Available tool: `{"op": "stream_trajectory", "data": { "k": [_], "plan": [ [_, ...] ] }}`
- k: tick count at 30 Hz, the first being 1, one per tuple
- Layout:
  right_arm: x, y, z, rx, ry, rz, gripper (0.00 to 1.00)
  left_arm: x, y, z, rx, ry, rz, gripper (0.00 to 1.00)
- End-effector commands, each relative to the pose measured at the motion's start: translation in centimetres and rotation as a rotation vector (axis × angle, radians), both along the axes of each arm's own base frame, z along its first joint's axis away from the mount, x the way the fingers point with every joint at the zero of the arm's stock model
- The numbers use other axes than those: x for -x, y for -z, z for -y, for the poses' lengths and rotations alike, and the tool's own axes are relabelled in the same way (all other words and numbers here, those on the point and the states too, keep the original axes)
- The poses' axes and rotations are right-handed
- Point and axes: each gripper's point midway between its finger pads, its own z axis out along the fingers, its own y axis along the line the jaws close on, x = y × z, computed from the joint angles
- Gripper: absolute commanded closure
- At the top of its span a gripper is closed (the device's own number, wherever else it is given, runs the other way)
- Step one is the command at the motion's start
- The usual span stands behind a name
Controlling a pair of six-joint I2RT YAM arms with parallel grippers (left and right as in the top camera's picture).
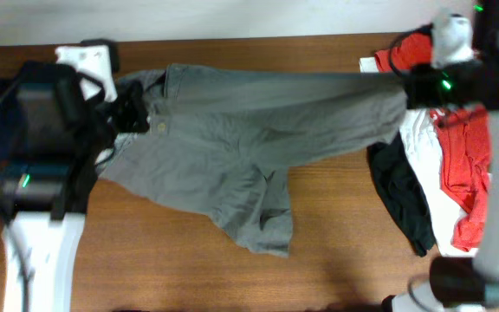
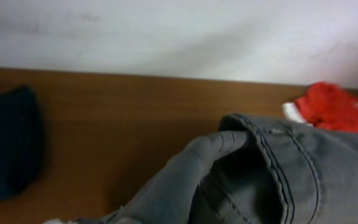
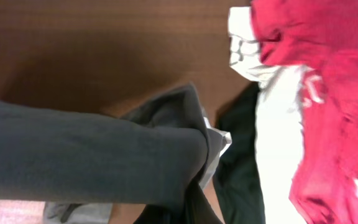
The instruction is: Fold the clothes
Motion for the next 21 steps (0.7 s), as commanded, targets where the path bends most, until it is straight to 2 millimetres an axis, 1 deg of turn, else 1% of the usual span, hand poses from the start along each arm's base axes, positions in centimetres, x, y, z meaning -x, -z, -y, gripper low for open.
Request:
{"op": "stream_trajectory", "data": {
  "k": [1, 2, 6, 7, 8, 9, 10, 11, 12, 13, 14, 16, 18, 20, 21],
  "plan": [
    [-3.5, 3.4, -0.5, -0.052, -0.03, -0.05, 0.96, -3.8, 2.6, -1.2, -0.087, -0.029, -0.02, 0.99],
    [-5.5, 5.5, -1.0, -0.088, -0.047, -0.072, 0.96, -5.7, 4.3, -1.1, -0.094, -0.025, -0.037, 0.99],
    [-9.8, 10.2, -1.5, -0.134, -0.069, -0.095, 0.96, -10.0, 8.2, -0.9, -0.101, -0.02, -0.056, 0.99],
    [-10.8, 11.3, -1.6, -0.142, -0.073, -0.094, 0.96, -10.9, 8.9, -0.8, -0.101, -0.02, -0.051, 0.99],
    [-11.7, 12.1, -1.8, -0.15, -0.079, -0.089, 0.96, -11.5, 9.3, -0.8, -0.101, -0.02, -0.047, 0.99],
    [-12.9, 13.1, -2.0, -0.154, -0.086, -0.076, 0.96, -13.0, 10.3, -0.7, -0.1, -0.021, -0.03, 0.99],
    [-14.7, 14.3, -2.1, -0.152, -0.093, -0.044, 0.96, -14.2, 10.7, -0.6, -0.098, -0.022, -0.005, 0.99],
    [-15.8, 14.8, -2.2, -0.15, -0.098, -0.018, 0.94, -15.3, 11.0, -0.6, -0.097, -0.024, 0.024, 0.99],
    [-17.1, 15.3, -2.3, -0.148, -0.102, 0.015, 0.6, -16.4, 11.1, -0.5, -0.101, -0.022, 0.058, 0.84],
    [-18.6, 15.7, -2.5, -0.143, -0.109, 0.06, 0.01, -17.8, 11.1, -0.5, -0.112, -0.018, 0.114, 0.3],
    [-19.3, 15.6, -2.5, -0.141, -0.112, 0.087, 0.01, -18.4, 10.9, -0.6, -0.116, -0.025, 0.14, 0.01],
    [-19.8, 14.9, -2.5, -0.138, -0.112, 0.12, 0.01, -19.1, 10.0, -1.5, -0.137, -0.077, 0.189, 0.01],
    [-19.7, 13.4, -2.2, -0.139, -0.104, 0.141, 0.02, -19.1, 8.6, -2.7, -0.182, -0.128, 0.215, 0.01],
    [-18.7, 11.7, -1.9, -0.139, -0.097, 0.135, 0.01, -18.5, 6.8, -4.0, -0.239, -0.179, 0.208, 0.01],
    [-18.2, 11.2, -1.8, -0.139, -0.095, 0.127, 0.02, -17.9, 6.0, -4.4, -0.25, -0.197, 0.193, 0.01]
  ]
}}
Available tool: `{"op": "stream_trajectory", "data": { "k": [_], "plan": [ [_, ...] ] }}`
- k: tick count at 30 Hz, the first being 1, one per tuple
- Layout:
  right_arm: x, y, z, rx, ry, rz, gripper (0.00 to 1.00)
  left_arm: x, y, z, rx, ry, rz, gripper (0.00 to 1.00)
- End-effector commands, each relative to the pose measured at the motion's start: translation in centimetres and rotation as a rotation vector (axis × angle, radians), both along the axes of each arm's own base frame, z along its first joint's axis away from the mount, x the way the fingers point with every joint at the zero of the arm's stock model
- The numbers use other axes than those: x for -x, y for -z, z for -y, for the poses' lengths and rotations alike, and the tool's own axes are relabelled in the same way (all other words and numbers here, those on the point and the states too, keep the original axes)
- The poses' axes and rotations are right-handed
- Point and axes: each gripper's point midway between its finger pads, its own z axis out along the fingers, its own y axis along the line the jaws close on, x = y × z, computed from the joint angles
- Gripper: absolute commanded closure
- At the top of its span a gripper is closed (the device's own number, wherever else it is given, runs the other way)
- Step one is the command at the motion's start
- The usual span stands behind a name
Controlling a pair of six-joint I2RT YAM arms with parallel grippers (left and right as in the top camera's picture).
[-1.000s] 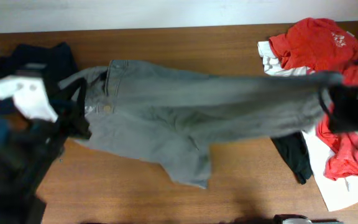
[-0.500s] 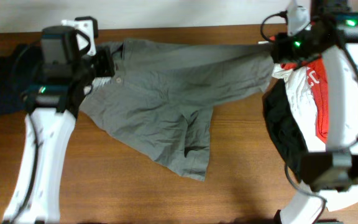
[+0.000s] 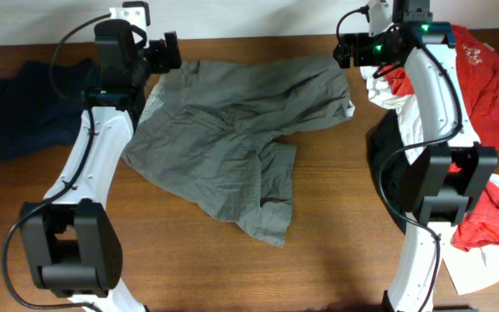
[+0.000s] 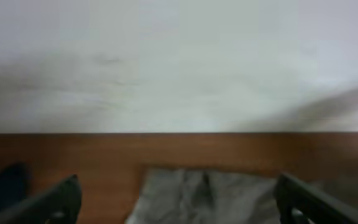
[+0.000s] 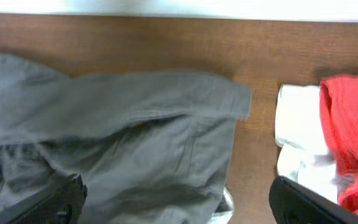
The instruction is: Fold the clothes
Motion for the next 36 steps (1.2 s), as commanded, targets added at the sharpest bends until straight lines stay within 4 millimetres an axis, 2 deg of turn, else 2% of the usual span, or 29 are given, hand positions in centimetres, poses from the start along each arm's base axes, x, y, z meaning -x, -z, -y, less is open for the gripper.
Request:
{"op": "stream_trajectory", "data": {
  "k": [1, 4, 6, 7, 9, 13, 18, 19, 21, 24, 31, 36],
  "plan": [
    [1.7, -5.8, 0.0, -0.015, 0.003, 0.05, 0.01, 1.5, -5.6, -3.0, -0.103, -0.12, 0.026, 0.01],
    [3.8, -6.7, -0.3, -0.018, -0.001, -0.007, 0.01, 3.0, -6.6, -2.5, -0.106, -0.089, -0.041, 0.01],
    [4.8, -6.3, -1.0, -0.021, -0.012, -0.05, 0.01, 3.5, -6.0, -0.9, -0.131, 0.005, -0.078, 0.01],
    [5.3, -6.0, -1.4, -0.02, -0.02, -0.074, 0.01, 3.6, -4.9, 0.1, -0.136, 0.056, -0.108, 0.01],
    [6.0, -5.6, -2.2, -0.016, -0.041, -0.105, 0.01, 3.8, -2.6, 1.4, -0.164, 0.12, -0.174, 0.01],
    [6.2, -5.5, -3.4, -0.011, -0.064, -0.11, 0.01, 4.0, 3.6, 2.7, -0.279, 0.229, -0.325, 0.01],
    [6.5, -5.3, -3.3, -0.005, -0.064, -0.121, 0.01, 3.2, 11.2, 2.8, -0.405, 0.349, -0.45, 0.01],
    [6.5, -5.3, -3.3, -0.005, -0.064, -0.122, 0.01, 2.7, 13.2, 2.8, -0.448, 0.388, -0.462, 0.01],
    [6.5, -5.3, -3.3, -0.005, -0.064, -0.121, 0.01, 1.8, 15.4, 2.9, -0.497, 0.428, -0.458, 0.01],
    [6.5, -5.3, -3.3, -0.001, -0.061, -0.123, 0.01, 1.2, 16.7, 3.0, -0.505, 0.435, -0.457, 0.01],
    [6.5, -5.2, -2.9, 0.017, -0.051, -0.125, 0.01, 1.1, 17.7, 3.3, -0.493, 0.45, -0.46, 0.01],
    [6.5, -5.2, -3.0, 0.017, -0.052, -0.125, 0.01, 1.3, 20.1, 3.5, -0.483, 0.47, -0.5, 0.04]
  ]
}}
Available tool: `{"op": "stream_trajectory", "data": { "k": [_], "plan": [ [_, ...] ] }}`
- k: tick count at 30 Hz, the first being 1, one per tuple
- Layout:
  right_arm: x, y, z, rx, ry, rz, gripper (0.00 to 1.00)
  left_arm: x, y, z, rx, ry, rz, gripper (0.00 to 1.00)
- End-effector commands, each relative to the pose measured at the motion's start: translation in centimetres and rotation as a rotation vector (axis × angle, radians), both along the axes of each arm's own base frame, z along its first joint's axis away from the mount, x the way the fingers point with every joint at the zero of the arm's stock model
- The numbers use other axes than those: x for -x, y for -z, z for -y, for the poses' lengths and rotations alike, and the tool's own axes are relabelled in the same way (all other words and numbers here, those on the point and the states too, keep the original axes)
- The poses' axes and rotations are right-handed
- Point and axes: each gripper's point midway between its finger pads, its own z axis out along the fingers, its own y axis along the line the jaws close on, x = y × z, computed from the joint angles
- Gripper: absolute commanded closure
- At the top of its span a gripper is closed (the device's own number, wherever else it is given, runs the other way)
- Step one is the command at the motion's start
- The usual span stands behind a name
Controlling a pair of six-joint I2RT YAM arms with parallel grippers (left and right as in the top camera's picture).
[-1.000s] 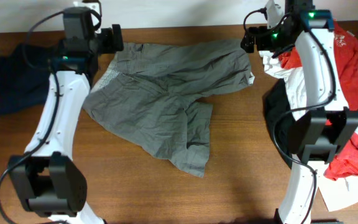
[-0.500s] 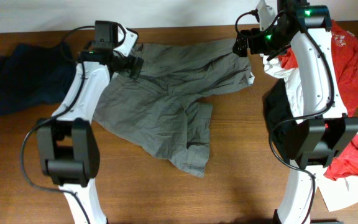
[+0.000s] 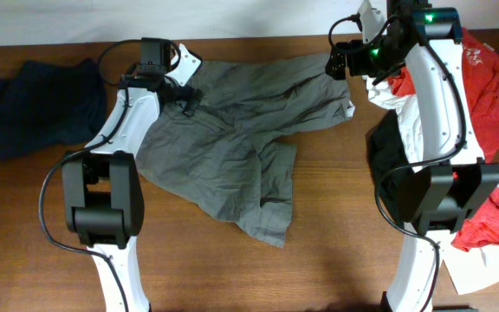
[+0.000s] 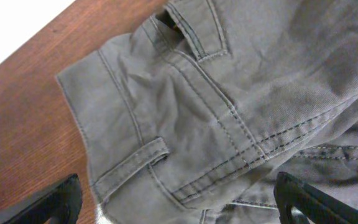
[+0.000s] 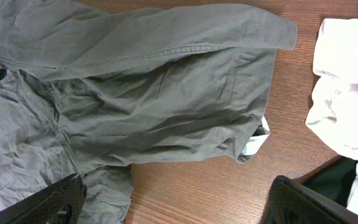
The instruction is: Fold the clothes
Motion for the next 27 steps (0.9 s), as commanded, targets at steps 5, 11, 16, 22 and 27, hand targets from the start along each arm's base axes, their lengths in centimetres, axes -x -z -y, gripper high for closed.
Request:
{"op": "stream_trajectory", "data": {
  "k": [5, 11, 16, 22, 27],
  "plan": [
    [0.0, -1.5, 0.3, 0.01, 0.004, 0.038, 0.01, -0.2, 3.7, -0.2, -0.041, 0.055, -0.038, 0.08],
    [0.0, -1.5, 0.3, 0.01, 0.004, 0.039, 0.01, -3.7, 1.1, -2.5, -0.089, -0.118, 0.135, 0.64],
    [-0.1, -1.5, 0.3, 0.011, 0.004, 0.04, 0.01, -5.7, -2.4, -1.9, -0.063, -0.174, 0.239, 0.81],
    [-0.1, -1.1, 0.2, 0.01, 0.003, 0.028, 0.01, -10.0, -9.8, -0.1, 0.076, -0.22, 0.558, 0.77],
    [0.4, -0.5, 0.2, 0.011, 0.003, -0.005, 0.01, -11.5, -12.7, -0.2, 0.153, -0.259, 0.716, 0.01]
  ]
}}
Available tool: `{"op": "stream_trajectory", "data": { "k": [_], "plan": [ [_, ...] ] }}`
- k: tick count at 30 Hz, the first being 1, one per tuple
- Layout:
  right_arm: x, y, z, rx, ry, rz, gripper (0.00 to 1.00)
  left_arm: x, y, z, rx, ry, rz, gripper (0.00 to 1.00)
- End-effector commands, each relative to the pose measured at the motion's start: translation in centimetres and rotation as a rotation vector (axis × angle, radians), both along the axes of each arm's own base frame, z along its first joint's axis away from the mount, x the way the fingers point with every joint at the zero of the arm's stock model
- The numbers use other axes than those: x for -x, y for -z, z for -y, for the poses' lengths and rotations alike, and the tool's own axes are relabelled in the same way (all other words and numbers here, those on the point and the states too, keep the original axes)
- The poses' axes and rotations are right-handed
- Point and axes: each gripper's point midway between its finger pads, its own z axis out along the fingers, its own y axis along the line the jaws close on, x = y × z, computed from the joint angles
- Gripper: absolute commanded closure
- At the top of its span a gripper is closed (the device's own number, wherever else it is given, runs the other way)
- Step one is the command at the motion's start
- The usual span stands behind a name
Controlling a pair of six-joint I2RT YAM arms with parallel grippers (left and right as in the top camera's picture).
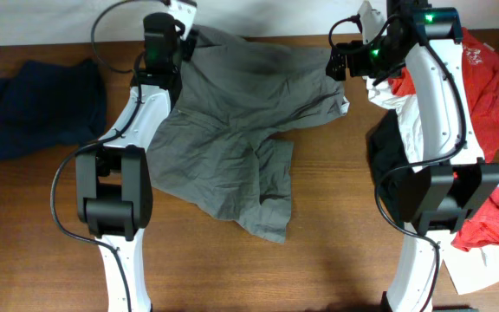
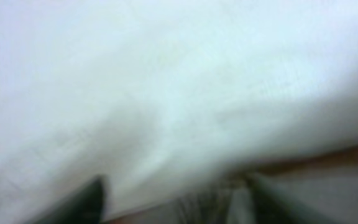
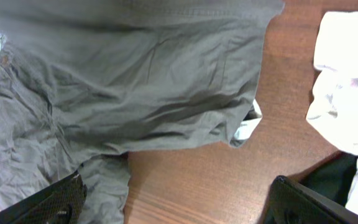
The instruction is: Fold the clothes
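Observation:
The grey shorts (image 1: 232,130) lie spread on the brown table (image 1: 189,269). One leg reaches right and the other points toward the front. My left gripper (image 1: 178,39) is at the back edge, shut on the waistband corner, which is raised off the table. The left wrist view is blurred: white wall above and grey cloth (image 2: 204,202) between the dark fingers (image 2: 95,199). My right gripper (image 1: 340,62) hovers open over the right leg's hem (image 3: 253,118). Only bare wood lies between that gripper's (image 3: 179,202) fingertips.
A dark navy garment (image 1: 46,104) lies at the far left. On the right is a pile of clothes: red (image 1: 483,78), white (image 1: 410,113) and black (image 1: 392,169). The white wall runs right behind the table.
My left gripper was open over the flat waistband. It is now shut on it at the back edge, with that corner raised toward the wall. The right gripper has stayed put, still open.
First both grippers held the shorts stretched out above the table. Then the shorts lay flat with both grippers open at the back. The left gripper then hung open over the waistband and now holds it lifted.

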Motion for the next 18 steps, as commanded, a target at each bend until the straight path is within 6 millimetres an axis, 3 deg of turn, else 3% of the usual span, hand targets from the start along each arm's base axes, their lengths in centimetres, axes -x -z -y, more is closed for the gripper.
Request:
{"op": "stream_trajectory", "data": {
  "k": [1, 7, 11, 14, 16, 18],
  "plan": [
    [0.2, -0.6, 0.2, 0.009, 0.002, 0.007, 0.01, -0.7, -0.2, -1.1, 0.055, -0.064, 0.035, 0.01],
    [0.4, -0.5, 0.2, 0.009, 0.002, -0.005, 0.01, 0.8, 0.7, -3.4, 0.057, -0.203, -0.064, 0.01],
    [1.5, -0.6, 0.2, 0.005, 0.004, -0.04, 0.0, 5.7, 0.1, -3.9, 0.082, -0.236, -0.299, 0.01],
    [3.1, -2.0, 0.2, 0.005, 0.004, -0.056, 0.01, 9.9, -3.5, -3.0, 0.106, -0.164, -0.386, 0.01],
    [5.3, -3.2, 0.2, 0.005, 0.004, -0.09, 0.0, 13.1, -7.5, -2.6, 0.129, -0.118, -0.392, 0.01],
    [7.6, -4.1, 0.2, 0.006, 0.004, -0.136, 0.0, 15.2, -9.9, -3.0, 0.131, -0.119, -0.384, 0.01]
  ]
}}
